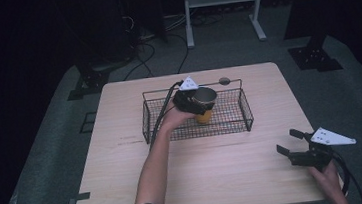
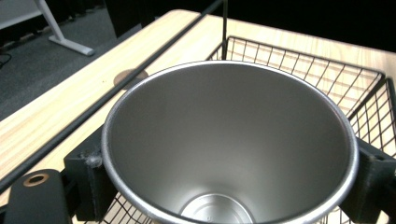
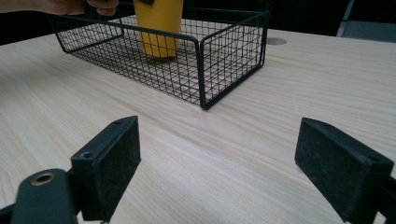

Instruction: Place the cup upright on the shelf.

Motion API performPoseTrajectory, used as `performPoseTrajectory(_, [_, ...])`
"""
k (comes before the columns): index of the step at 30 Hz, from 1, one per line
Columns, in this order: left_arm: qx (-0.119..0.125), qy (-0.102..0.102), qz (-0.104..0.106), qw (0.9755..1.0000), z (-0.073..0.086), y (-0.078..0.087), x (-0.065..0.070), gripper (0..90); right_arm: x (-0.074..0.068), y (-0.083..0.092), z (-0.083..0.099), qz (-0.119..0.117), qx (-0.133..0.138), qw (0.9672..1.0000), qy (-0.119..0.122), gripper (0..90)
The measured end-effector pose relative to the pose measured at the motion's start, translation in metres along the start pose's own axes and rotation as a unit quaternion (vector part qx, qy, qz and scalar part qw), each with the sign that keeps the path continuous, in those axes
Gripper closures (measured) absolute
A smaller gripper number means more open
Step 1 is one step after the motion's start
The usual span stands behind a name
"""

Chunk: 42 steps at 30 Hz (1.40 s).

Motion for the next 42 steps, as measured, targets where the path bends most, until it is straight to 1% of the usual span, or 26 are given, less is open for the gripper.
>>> performPoseTrajectory(6, [-0.02, -0.01, 0.006, 0.9997, 0.002, -0.004, 0.002, 11.3, 0.0, 0.0, 0.0, -0.001, -0.001, 1.0, 0.0, 13.2])
performPoseTrajectory(11, [-0.024, -0.014, 0.008, 0.9996, 0.003, -0.004, 0.003, 11.3, 0.0, 0.0, 0.0, -0.001, 0.0, 1.0, 0.001, 13.3])
performPoseTrajectory(19, [-0.039, -0.021, 0.01, 0.999, 0.006, 0.0, 0.001, 11.1, 0.0, 0.0, 0.0, 0.0, 0.0, 1.0, 0.001, 13.3])
performPoseTrajectory(24, [-0.041, -0.019, 0.007, 0.999, 0.006, 0.001, 0.0, 8.9, 0.0, 0.0, 0.0, -0.001, 0.0, 1.0, 0.0, 13.3])
performPoseTrajectory(32, [-0.04, -0.02, 0.004, 0.999, 0.006, 0.003, -0.001, 8.0, 0.0, 0.0, 0.0, -0.001, 0.0, 1.0, 0.001, 13.3])
performPoseTrajectory(36, [-0.034, -0.021, 0.005, 0.9992, 0.005, 0.003, 0.001, 5.6, 0.0, 0.0, 0.0, -0.001, 0.0, 1.0, 0.0, 13.2])
performPoseTrajectory(38, [-0.028, -0.02, -0.001, 0.9994, 0.003, 0.004, 0.0, 4.2, 0.0, 0.0, 0.0, -0.001, 0.0, 1.0, 0.001, 13.3])
performPoseTrajectory(42, [-0.023, -0.023, -0.004, 0.9995, 0.001, 0.007, 0.0, 2.9, 0.0, 0.0, 0.0, -0.001, 0.0, 1.0, 0.001, 13.3])
Point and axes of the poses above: each handheld gripper's, and its own axes: y roughly backward along the jaws, z roughly out of its underside, x roughly to its right, the point moved 5 cm from there along -y, roughly forward along the jaws, and after that the axes turned 3 degrees about -x, right-handed, at the moved point
